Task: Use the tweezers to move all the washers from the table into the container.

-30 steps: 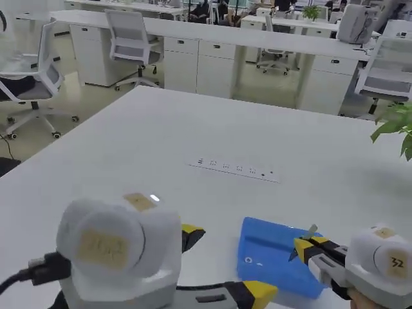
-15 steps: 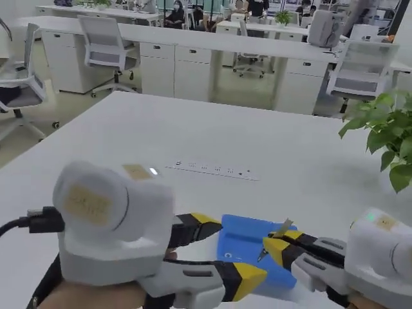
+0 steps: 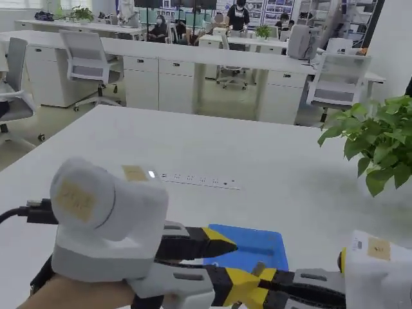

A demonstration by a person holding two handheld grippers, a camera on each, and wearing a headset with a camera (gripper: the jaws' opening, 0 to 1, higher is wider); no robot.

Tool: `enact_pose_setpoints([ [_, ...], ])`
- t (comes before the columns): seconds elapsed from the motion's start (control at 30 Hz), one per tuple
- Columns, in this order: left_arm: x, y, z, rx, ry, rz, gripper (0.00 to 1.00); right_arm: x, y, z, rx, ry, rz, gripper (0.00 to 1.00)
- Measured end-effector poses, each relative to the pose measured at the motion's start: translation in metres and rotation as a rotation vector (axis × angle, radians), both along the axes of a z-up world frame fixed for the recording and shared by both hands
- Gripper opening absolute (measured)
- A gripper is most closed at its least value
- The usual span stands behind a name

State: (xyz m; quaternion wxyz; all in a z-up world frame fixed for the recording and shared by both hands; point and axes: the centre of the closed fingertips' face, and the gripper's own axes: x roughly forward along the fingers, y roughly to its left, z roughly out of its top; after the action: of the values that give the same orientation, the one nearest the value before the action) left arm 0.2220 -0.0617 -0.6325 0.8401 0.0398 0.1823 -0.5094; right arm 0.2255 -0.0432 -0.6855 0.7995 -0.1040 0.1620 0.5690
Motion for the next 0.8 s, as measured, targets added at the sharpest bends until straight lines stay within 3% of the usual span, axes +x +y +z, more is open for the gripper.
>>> enact_pose_setpoints([
  [0.13, -0.012, -0.006, -0.001, -0.001, 0.008, -0.057, 0.15, -0.019, 0.001, 0.0, -0.026, 0.016, 0.068, 0.02],
  [0.23, -0.018, -0.01, 0.0, -0.01, 0.01, -0.095, 0.1, -0.028, 0.001, -0.001, -0.058, 0.003, 0.098, 0.02],
  [0.3, -0.029, -0.014, 0.002, -0.019, 0.019, -0.159, 0.08, -0.033, 0.001, 0.0, -0.066, 0.004, 0.113, 0.02],
  [0.43, -0.037, -0.016, 0.0, 0.006, 0.005, -0.217, 0.06, -0.043, 0.002, 0.001, -0.074, 0.015, 0.146, 0.02],
  [0.57, -0.045, -0.019, -0.003, 0.05, -0.022, -0.281, 0.03, -0.052, 0.004, 0.005, -0.067, 0.025, 0.178, 0.02],
  [0.8, -0.053, -0.02, -0.002, 0.033, -0.007, -0.331, 0.0, -0.061, 0.004, 0.011, -0.036, 0.043, 0.218, 0.02],
])
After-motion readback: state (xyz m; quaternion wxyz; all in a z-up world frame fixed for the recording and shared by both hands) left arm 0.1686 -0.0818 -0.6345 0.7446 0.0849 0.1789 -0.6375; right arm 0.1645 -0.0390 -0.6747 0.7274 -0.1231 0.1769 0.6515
